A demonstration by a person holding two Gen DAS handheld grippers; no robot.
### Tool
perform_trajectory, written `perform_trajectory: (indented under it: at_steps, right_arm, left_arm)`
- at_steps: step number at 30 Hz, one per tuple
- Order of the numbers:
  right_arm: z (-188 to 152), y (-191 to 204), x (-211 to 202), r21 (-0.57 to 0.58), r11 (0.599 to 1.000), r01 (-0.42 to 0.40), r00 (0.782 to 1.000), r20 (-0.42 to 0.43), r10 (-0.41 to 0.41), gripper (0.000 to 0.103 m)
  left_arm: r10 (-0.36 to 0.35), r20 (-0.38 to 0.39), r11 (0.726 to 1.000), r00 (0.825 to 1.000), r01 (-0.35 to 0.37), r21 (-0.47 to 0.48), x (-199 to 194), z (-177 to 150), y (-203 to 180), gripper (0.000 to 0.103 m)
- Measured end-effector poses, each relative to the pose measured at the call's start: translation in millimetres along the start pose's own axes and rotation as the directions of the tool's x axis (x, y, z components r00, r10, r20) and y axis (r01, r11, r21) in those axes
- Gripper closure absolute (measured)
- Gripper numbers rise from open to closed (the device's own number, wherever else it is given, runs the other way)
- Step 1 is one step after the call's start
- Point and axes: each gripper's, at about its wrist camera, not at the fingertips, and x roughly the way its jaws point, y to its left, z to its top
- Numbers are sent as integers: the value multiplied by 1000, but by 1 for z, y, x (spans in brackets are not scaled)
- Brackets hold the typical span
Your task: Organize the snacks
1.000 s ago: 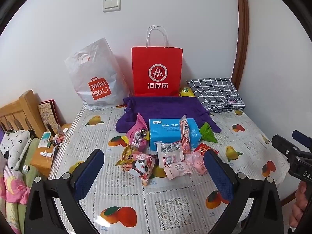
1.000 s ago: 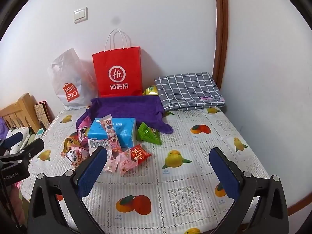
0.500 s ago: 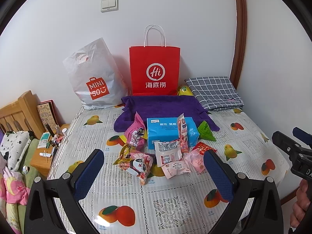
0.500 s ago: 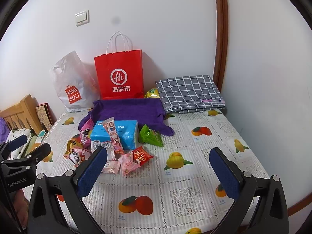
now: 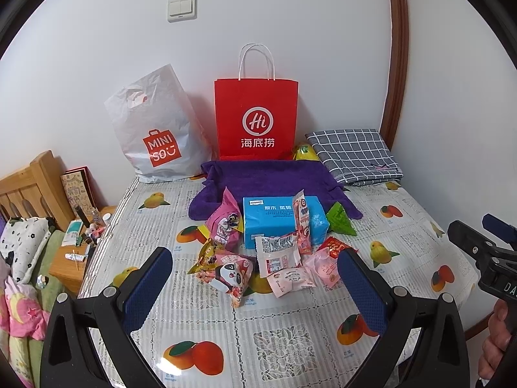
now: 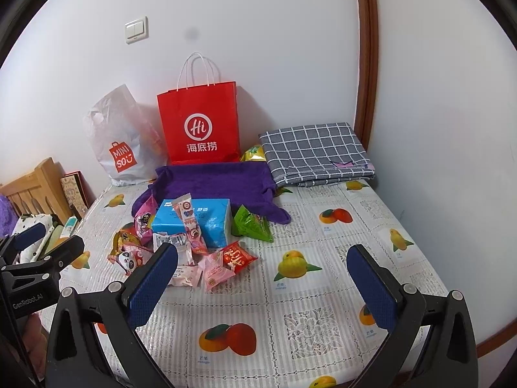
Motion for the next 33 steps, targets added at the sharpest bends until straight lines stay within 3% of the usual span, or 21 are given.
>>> perform_trajectory:
  at_steps: [33]
  right_arm:
    - [-2,2,-1,5,1000,-6,1000,-2,6,0]
  left_arm:
    - [1,4,1000,1000,-1,-1,-1,-2,0,0]
